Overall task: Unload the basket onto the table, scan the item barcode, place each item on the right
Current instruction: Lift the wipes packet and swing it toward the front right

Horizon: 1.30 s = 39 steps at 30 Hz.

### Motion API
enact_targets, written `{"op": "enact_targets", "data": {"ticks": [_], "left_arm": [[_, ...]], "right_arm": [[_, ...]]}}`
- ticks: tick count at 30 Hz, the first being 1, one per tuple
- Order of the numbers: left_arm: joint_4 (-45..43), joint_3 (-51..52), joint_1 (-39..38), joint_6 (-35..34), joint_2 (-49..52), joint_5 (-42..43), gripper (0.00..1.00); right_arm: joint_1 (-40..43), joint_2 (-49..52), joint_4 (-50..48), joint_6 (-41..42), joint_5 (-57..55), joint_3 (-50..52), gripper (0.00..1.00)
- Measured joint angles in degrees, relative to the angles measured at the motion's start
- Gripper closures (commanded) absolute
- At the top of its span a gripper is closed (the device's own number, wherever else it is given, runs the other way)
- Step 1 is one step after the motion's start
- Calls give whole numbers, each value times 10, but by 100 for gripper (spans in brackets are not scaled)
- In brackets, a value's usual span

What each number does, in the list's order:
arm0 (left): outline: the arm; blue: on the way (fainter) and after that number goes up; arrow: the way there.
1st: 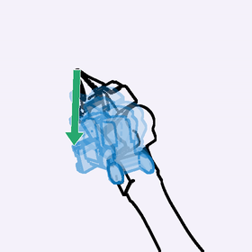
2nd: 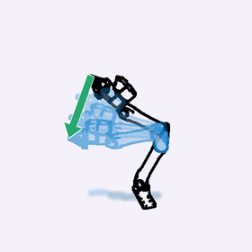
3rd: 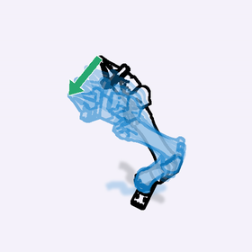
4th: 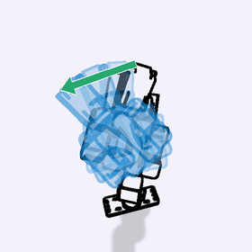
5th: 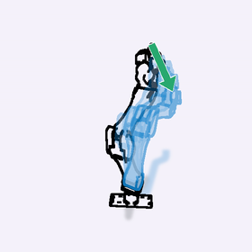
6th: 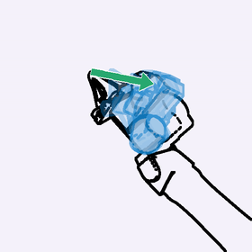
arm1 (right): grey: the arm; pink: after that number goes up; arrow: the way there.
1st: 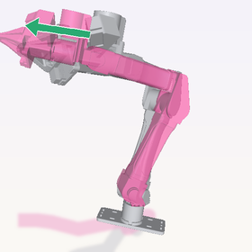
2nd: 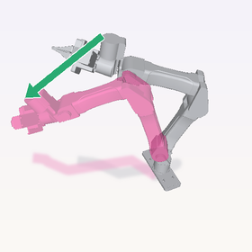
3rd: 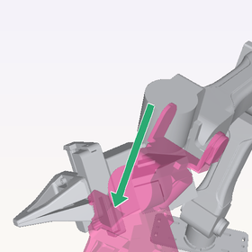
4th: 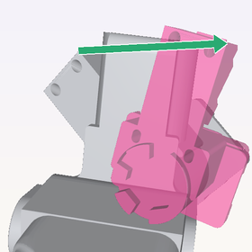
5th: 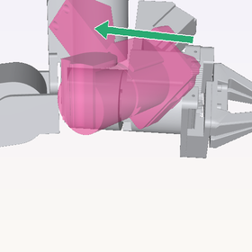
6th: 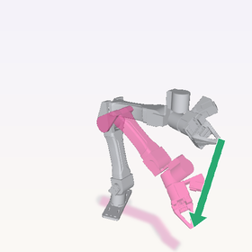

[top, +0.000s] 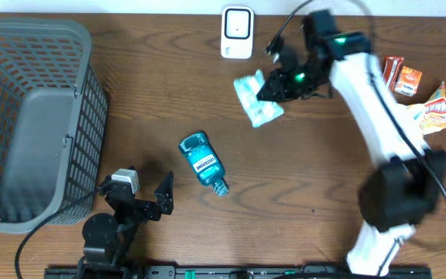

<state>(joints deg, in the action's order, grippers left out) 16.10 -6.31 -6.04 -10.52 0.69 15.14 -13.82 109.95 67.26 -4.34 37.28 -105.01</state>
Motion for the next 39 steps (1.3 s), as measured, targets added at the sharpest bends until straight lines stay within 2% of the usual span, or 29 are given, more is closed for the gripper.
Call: {"op": "enact_targets", "data": {"ticks": [5, 12, 19, 27, 33, 39], "left_arm": [[0, 0, 0, 0, 0, 0, 2], [0, 0, 0, 0, 0, 0, 2], [0, 0, 0, 0, 0, 0, 2], [0, 0, 0, 0, 0, 0, 2], [0, 0, 0, 0, 0, 0, 2], [0, 0, 0, 0, 0, 0, 2]], "right_arm": [[-4, -120, 59, 16, -9, -3, 98], [-10, -177, 135, 45, -40, 4, 98], [-72, -253, 23, 108, -105, 150, 98], [-125, -456, -118, 205, -175, 351, 98], [-127, -564, -155, 269, -199, 459, 98], [-127, -597, -195, 330, -220, 531, 98]]}}
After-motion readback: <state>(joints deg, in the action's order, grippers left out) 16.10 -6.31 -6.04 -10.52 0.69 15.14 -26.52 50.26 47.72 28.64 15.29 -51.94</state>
